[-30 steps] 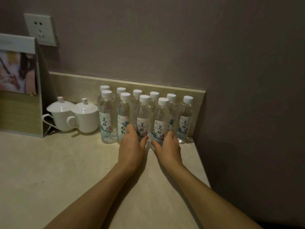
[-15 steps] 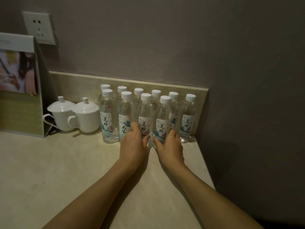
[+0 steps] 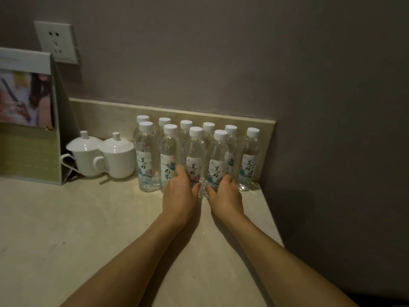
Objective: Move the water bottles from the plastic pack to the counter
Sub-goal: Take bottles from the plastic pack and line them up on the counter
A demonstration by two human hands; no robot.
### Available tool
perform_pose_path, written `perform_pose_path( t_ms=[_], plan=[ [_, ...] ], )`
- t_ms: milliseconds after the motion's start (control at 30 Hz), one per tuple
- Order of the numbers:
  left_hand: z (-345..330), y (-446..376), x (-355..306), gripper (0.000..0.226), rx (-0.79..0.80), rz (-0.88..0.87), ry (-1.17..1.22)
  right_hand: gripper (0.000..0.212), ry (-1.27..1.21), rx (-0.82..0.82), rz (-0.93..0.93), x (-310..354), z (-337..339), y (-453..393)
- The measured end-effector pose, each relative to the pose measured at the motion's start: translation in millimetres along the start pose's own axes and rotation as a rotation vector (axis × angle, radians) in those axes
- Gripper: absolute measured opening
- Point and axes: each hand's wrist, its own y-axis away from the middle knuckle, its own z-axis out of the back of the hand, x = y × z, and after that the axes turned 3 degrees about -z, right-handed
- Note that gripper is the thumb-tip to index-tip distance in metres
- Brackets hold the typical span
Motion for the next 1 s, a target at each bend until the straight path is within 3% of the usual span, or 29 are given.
perform_pose_path(
  t_ms=[567, 733, 867, 1000],
  plan=[
    [6.6, 12.0, -8.1, 0.029, 0.035, 0.071, 0.049, 0.048, -0.076, 0.023, -0.030, 0.1, 10.4, 13.0],
    [3.8, 25.3, -40.2, 0.025, 0.054, 0.047, 0.063, 0.052, -0.227, -0.028, 0.014, -15.2, 33.4, 25.7],
    [-7.7, 42.0, -86.5, 0.019, 0.009, -0.050, 0.106, 0.028, -0.382, -0.210, 0.087, -41.0, 74.1, 34.4],
    [-32.8, 65.4, -146.2, 0.018, 0.058, -0.064, 0.204, 0.004, -0.361, -0.371, 0.123, -91.1, 123.6, 44.0]
  ],
)
